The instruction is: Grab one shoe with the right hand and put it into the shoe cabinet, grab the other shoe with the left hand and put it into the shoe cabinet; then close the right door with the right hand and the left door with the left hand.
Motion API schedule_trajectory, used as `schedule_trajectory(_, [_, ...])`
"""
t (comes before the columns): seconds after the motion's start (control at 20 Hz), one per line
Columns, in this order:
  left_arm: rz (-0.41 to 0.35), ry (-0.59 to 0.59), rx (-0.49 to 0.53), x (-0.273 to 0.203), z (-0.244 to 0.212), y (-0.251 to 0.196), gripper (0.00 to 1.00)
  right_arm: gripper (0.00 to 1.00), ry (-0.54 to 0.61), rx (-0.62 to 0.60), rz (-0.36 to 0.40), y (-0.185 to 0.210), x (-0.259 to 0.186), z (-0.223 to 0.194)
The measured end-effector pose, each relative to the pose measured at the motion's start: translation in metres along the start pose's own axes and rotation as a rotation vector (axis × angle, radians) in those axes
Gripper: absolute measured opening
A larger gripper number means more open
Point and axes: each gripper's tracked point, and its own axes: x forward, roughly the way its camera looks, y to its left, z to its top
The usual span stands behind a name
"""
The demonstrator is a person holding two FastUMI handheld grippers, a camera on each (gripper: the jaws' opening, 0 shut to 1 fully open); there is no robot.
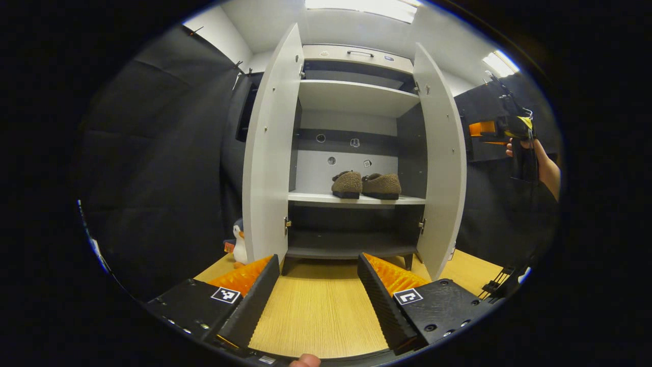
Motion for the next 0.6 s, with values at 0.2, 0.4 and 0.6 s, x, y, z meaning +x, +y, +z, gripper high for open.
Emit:
schedule_trajectory(0.2, [0.03,0.004,-0.002,-0.004,-0.002,0.011,0.93,0.94,0.0,0.03,0.073,0.042,0.022,-0.005])
schedule_trajectory(0.4, [0.05,0.009,-0.005,-0.006,-0.004,0.018,0.93,0.95,0.007,0.025,0.123,0.082,0.051,-0.014])
schedule_trajectory(0.6, [0.054,0.002,-0.003,-0.011,-0.001,0.019,0.94,0.94,-0.014,-0.005,0.103,0.088,0.059,-0.013])
